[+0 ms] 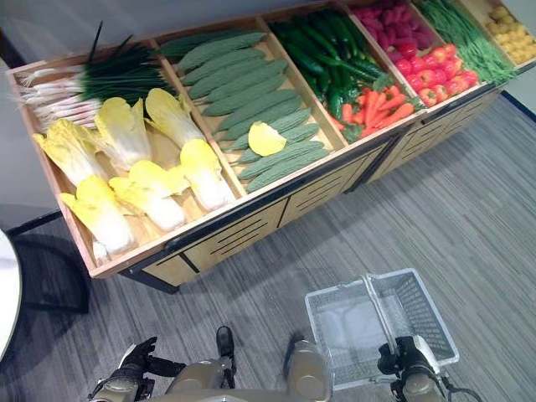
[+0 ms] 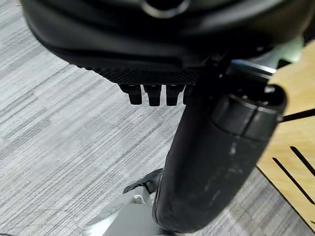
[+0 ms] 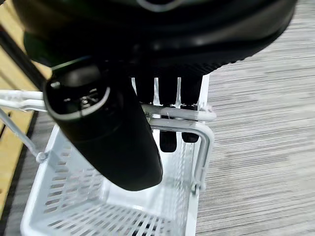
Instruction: Get the vegetables into the basket
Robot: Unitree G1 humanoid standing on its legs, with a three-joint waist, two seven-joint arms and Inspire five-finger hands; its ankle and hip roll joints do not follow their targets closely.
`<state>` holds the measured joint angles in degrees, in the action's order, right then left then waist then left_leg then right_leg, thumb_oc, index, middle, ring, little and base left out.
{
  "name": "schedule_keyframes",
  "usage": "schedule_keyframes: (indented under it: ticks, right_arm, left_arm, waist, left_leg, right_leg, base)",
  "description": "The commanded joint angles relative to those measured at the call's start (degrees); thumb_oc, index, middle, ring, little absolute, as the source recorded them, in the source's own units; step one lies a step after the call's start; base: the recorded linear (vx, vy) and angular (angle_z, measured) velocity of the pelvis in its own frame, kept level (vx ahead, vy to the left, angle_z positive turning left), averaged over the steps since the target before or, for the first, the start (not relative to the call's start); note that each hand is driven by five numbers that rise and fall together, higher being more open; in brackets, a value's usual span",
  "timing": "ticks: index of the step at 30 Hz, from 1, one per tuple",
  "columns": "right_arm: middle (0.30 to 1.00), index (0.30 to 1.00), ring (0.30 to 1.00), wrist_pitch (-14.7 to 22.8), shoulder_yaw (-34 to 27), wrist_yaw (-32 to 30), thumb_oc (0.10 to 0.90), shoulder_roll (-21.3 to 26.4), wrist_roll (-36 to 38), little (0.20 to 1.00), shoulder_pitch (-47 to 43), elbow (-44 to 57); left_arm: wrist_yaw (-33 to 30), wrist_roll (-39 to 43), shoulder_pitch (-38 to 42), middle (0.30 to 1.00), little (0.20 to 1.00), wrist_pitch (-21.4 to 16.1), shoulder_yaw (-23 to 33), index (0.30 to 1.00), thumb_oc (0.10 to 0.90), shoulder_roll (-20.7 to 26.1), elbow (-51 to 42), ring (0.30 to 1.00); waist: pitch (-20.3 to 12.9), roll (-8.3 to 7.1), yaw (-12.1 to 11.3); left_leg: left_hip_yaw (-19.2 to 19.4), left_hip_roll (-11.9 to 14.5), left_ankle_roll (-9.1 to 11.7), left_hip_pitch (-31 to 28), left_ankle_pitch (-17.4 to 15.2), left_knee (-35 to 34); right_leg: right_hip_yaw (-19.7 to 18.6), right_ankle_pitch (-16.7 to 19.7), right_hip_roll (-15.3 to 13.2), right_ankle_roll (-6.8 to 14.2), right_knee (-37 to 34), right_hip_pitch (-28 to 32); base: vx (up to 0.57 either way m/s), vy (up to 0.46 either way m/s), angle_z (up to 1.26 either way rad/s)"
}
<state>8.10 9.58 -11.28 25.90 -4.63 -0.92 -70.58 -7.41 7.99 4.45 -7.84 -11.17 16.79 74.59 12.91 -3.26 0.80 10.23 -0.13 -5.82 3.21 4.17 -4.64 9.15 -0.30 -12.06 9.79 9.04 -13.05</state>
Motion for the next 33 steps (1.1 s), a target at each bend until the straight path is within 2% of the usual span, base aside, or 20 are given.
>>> schedule_keyframes:
  ticks: [1,3,4,7,8,13,16,17,18,19,20,21,24,25,26,30,31,32,33]
  right_arm:
    - [0.300,0.300,0.300,1.47,-3.30,-2.69,0.400,5.04,2.70,0.300,-1.77,-1.42]
    - [0.300,0.300,0.300,1.31,-4.63,-2.38,0.400,4.54,3.63,0.300,-0.44,-2.51]
    - [0.300,0.300,0.300,1.21,-5.59,-1.86,0.400,4.34,4.08,0.300,0.59,-3.30]
    - [0.300,0.300,0.300,1.03,-5.47,-1.38,0.400,4.24,3.39,0.300,1.01,-4.20]
    - [0.300,0.300,0.300,1.07,-5.53,-0.95,0.400,4.52,3.38,0.300,1.20,-4.43]
    - [0.300,0.300,0.300,1.19,-6.34,-1.02,0.400,5.62,3.54,0.300,2.15,-4.52]
    - [0.300,0.300,0.300,1.06,-6.00,-1.72,0.400,5.48,2.75,0.300,3.02,-5.53]
    - [0.300,0.300,0.300,1.07,-5.98,-1.72,0.400,5.49,2.76,0.300,3.01,-5.54]
    - [0.300,0.300,0.300,0.87,-5.97,-2.79,0.400,4.34,2.28,0.300,3.69,-7.48]
    - [0.300,0.300,0.300,0.86,-5.64,-3.32,0.400,3.65,1.93,0.300,3.87,-8.12]
    - [0.300,0.300,0.300,0.87,-5.59,-3.34,0.400,3.62,1.93,0.300,3.83,-8.15]
    - [0.300,0.300,0.300,0.85,-5.43,-3.96,0.400,3.22,1.50,0.300,4.03,-8.76]
    - [0.300,0.300,0.300,1.04,-5.82,-5.38,0.400,2.26,0.86,0.300,4.67,-9.60]
    - [0.300,0.300,0.300,1.04,-5.80,-5.40,0.400,2.24,0.84,0.300,4.71,-9.59]
    - [0.300,0.300,0.300,1.22,-6.51,-5.67,0.400,1.85,0.69,0.300,5.26,-9.67]
    - [0.300,0.300,0.300,1.13,-6.85,-5.62,0.400,1.34,-0.23,0.300,5.74,-9.00]
    - [0.300,0.300,0.300,1.15,-6.75,-5.54,0.400,1.23,-0.42,0.300,5.94,-8.66]
    - [0.300,0.300,0.300,0.90,-6.31,-5.24,0.400,0.95,-1.03,0.300,5.87,-8.25]
    - [0.300,0.300,0.300,1.03,-6.18,-5.04,0.400,0.88,-1.10,0.300,5.98,-7.92]
  left_arm:
    - [-1.45,0.83,1.56,1.000,1.000,-1.42,1.96,1.000,0.900,1.79,-0.21,1.000]
    - [-1.39,1.76,2.09,1.000,1.000,-1.36,2.55,1.000,0.900,2.04,0.95,1.000]
    - [-0.90,2.09,2.01,1.000,1.000,-1.13,3.03,1.000,0.900,2.12,1.52,1.000]
    - [-0.64,2.42,1.29,1.000,1.000,-0.78,4.78,1.000,0.900,2.52,2.63,1.000]
    - [-0.46,2.68,0.67,1.000,1.000,-0.46,6.04,1.000,0.900,2.67,3.23,1.000]
    - [-0.78,4.47,0.03,1.000,1.000,-0.24,8.42,1.000,0.900,1.99,4.05,1.000]
    - [-6.15,7.88,0.15,1.000,1.000,-0.65,12.94,1.000,0.900,1.05,5.40,1.000]
    - [-6.16,7.88,0.14,1.000,1.000,-0.65,12.95,1.000,0.900,1.04,5.39,1.000]
    - [-12.78,12.18,0.57,1.000,1.000,-2.53,18.26,1.000,0.900,1.72,5.52,1.000]
    - [-16.44,13.46,0.94,1.000,1.000,-3.51,20.45,1.000,0.900,2.62,4.99,1.000]
    - [-16.50,13.44,0.91,1.000,1.000,-3.51,20.50,1.000,0.900,2.62,4.94,1.000]
    - [-19.46,12.91,0.94,1.000,1.000,-4.35,21.02,1.000,0.900,3.00,2.93,1.000]
    - [-28.25,4.02,-0.87,1.000,1.000,-5.89,20.07,1.000,0.900,6.05,-10.76,1.000]
    - [-28.36,3.89,-1.01,1.000,1.000,-5.75,20.12,1.000,0.900,6.00,-10.98,1.000]
    - [-31.81,-0.56,-3.26,1.000,1.000,-6.20,20.90,1.000,0.900,7.47,-21.04,1.000]
    - [-37.43,-3.10,-4.62,1.000,1.000,-6.76,26.21,1.000,0.900,8.68,-33.35,1.000]
    - [-37.59,-4.18,-4.88,1.000,1.000,-6.26,26.93,1.000,0.900,8.72,-35.82,1.000]
    - [-38.73,-5.97,-5.10,1.000,1.000,-6.22,28.66,1.000,0.900,8.82,-42.95,1.000]
    - [-38.75,-6.92,-4.81,1.000,1.000,-6.00,28.87,1.000,0.900,8.87,-44.13,1.000]
  waist:
    - [2.78,0.07,1.12]
    - [2.26,-0.31,1.99]
    - [1.89,-0.85,1.96]
    - [0.99,-0.97,1.82]
    - [0.15,-1.01,1.49]
    - [-1.12,-0.76,1.04]
    - [-2.28,-0.51,0.40]
    - [-2.26,-0.50,0.42]
    - [-3.34,-0.23,-0.05]
    - [-3.77,-0.17,-0.16]
    - [-3.73,-0.19,-0.11]
    - [-3.94,-0.15,-0.13]
    - [-4.19,-0.12,-0.42]
    - [-4.20,-0.14,-0.41]
    - [-4.35,-0.17,-0.72]
    - [-5.14,-0.47,-0.77]
    - [-5.30,-0.52,-0.70]
    - [-5.73,-0.67,-0.58]
    - [-5.80,-0.78,-0.46]
  left_leg:
    - [-2.43,2.12,8.23,-1.37,-3.52,5.46]
    - [-5.86,1.83,8.61,-1.53,-4.67,6.80]
    - [-7.28,2.09,9.16,-1.67,-5.04,7.81]
    - [-8.32,3.50,9.82,-2.11,-4.48,7.00]
    - [-8.79,5.19,10.75,-2.55,-3.38,5.89]
    - [-9.96,7.66,12.24,-2.68,-0.71,3.11]
    - [-10.41,8.70,13.05,-3.27,0.68,0.98]
    - [-10.42,8.71,13.05,-3.33,0.70,0.93]
    - [-10.18,8.93,13.47,-3.66,1.08,-0.01]
    - [-10.17,8.95,13.57,-3.91,1.04,-0.29]
    - [-10.19,8.95,13.57,-3.96,1.02,-0.29]
    - [-10.20,8.80,13.53,-4.25,0.85,-0.36]
    - [-10.65,8.26,13.38,-4.73,0.48,-0.36]
    - [-10.65,8.25,13.37,-4.76,0.47,-0.36]
    - [-11.08,7.87,13.29,-4.87,0.24,-0.36]
    - [-11.25,7.39,13.40,-5.02,-0.33,-0.36]
    - [-11.18,7.32,13.43,-5.03,-0.42,-0.36]
    - [-11.13,7.27,13.48,-5.07,-0.71,-0.36]
    - [-10.97,7.29,13.50,-5.08,-0.80,-0.36]
  right_leg:
    - [-10.28,11.35,0.73,1.84,-3.56,-0.79]
    - [-14.28,11.19,1.29,1.93,-3.67,-0.75]
    - [-11.96,10.19,1.09,1.64,-3.96,0.85]
    - [-10.43,8.86,2.27,0.96,-4.51,2.04]
    - [-9.13,8.35,3.51,0.24,-5.62,3.42]
    - [-6.42,7.95,5.00,-0.76,-8.24,5.59]
    - [-4.72,7.81,5.57,-1.09,-10.33,7.50]
    - [-4.70,7.81,5.58,-1.09,-10.36,7.55]
    - [-4.04,7.78,5.62,-1.13,-11.49,8.68]
    - [-3.72,7.74,5.56,-1.07,-11.84,9.12]
    - [-3.70,7.74,5.56,-1.07,-11.88,9.20]
    - [-3.67,7.75,5.50,-1.01,-11.97,9.50]
    - [-3.22,7.86,4.76,-0.72,-11.93,10.16]
    - [-3.21,7.84,4.75,-0.71,-11.94,10.20]
    - [-2.96,7.91,4.33,-0.52,-12.02,10.56]
    - [-2.55,8.16,3.71,-0.07,-12.39,11.04]
    - [-2.58,8.25,3.67,-0.02,-12.44,11.02]
    - [-2.73,8.38,3.52,0.06,-12.57,11.09]
    - [-2.82,8.43,3.46,0.07,-12.58,11.07]
  base:
    - [0.26,-0.290,0.50]
    - [0.20,-0.283,1.21]
    - [0.13,-0.253,2.14]
    - [0.10,-0.281,1.41]
    - [0.10,-0.302,0.58]
    - [0.06,-0.228,0.09]
    - [0.07,-0.107,0.25]
    - [0.09,-0.037,0.12]
    - [0.09,-0.020,0.04]
    - [0.09,-0.020,-0.04]
    - [0.04,0.007,0.02]
    - [0.03,0.020,0.06]
    - [0.01,0.021,0.02]
    - [0.00,0.037,0.05]
    - [0.00,0.039,0.07]
    - [0.01,0.044,0.04]
    - [0.02,0.038,-0.01]
    - [0.00,0.000,0.00]
    - [0.00,0.000,0.00]
